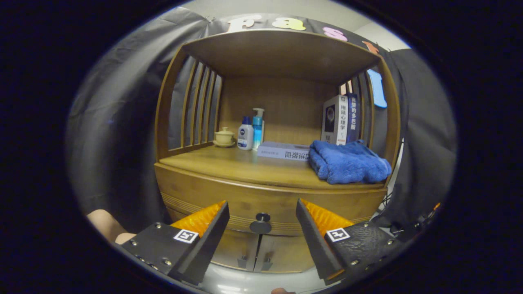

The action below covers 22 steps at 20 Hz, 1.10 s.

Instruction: Pull open the drawer, take out the items inside it, and place them on the countertop above the cabinet.

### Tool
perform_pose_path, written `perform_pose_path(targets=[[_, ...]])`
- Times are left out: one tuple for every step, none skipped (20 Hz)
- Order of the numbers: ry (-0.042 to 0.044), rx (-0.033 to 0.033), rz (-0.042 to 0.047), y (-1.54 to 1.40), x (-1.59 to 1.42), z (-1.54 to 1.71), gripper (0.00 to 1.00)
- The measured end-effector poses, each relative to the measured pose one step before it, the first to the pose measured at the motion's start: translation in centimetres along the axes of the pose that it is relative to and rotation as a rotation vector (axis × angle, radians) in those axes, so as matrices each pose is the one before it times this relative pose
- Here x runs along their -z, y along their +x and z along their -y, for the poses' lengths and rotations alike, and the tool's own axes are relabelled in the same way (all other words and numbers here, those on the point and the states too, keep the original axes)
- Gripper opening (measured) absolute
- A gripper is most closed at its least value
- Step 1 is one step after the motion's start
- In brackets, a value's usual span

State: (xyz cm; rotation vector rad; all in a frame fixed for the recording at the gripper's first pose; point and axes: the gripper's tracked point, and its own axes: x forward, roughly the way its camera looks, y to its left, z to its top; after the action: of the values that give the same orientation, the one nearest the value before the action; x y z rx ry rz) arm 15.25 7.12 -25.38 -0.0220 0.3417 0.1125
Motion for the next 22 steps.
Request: perform_pose_path(targets=[[0.00534,0.00265,-0.01212,0.555,0.471,-0.080,0.98],[0.00552,-0.00096,-0.00995,0.664,0.504,-0.243,0.98],[0.00391,0.00191,-0.00789,0.619,0.345,-0.171,0.98],[0.00165,0.00631,-0.01309,0.642,0.537,0.067,0.98],[-0.00022,0.00561,-0.01690,0.483,0.639,-0.080,0.98],[0.00071,0.00321,-0.01777,0.444,0.709,-0.158,0.98],[-0.00089,-0.00078,-0.02182,0.636,0.736,-0.095,0.98],[0.00190,0.00134,-0.01803,0.788,0.686,0.036,0.98],[0.00280,-0.00035,-0.01836,0.754,0.633,-0.036,0.99],[0.00080,0.00646,-0.01227,0.363,0.592,0.047,0.98],[0.00075,0.00929,-0.00942,0.240,0.482,0.157,0.88],[0.00644,-0.00040,-0.01041,0.404,0.466,-0.011,0.79],[0.00845,0.01019,-0.00549,0.615,0.276,0.140,0.69],[0.00984,0.00657,-0.00930,0.037,0.256,0.164,0.59],[0.00994,0.00659,0.00078,-0.087,0.156,0.049,0.58],[0.00440,-0.00447,0.01244,-0.399,-0.132,-0.072,0.58],[0.00632,-0.00137,0.00303,0.305,-0.169,0.011,0.47],[0.01080,0.00030,-0.00350,0.219,0.305,0.027,0.47],[0.01331,0.00128,-0.00346,0.086,0.049,-0.007,0.45],[0.00856,-0.00159,-0.00497,-0.031,-0.002,-0.009,0.43],[0.00406,0.00080,-0.00527,-0.101,0.021,0.030,0.43],[0.01136,-0.00344,0.00137,-0.246,0.023,-0.005,0.43]])
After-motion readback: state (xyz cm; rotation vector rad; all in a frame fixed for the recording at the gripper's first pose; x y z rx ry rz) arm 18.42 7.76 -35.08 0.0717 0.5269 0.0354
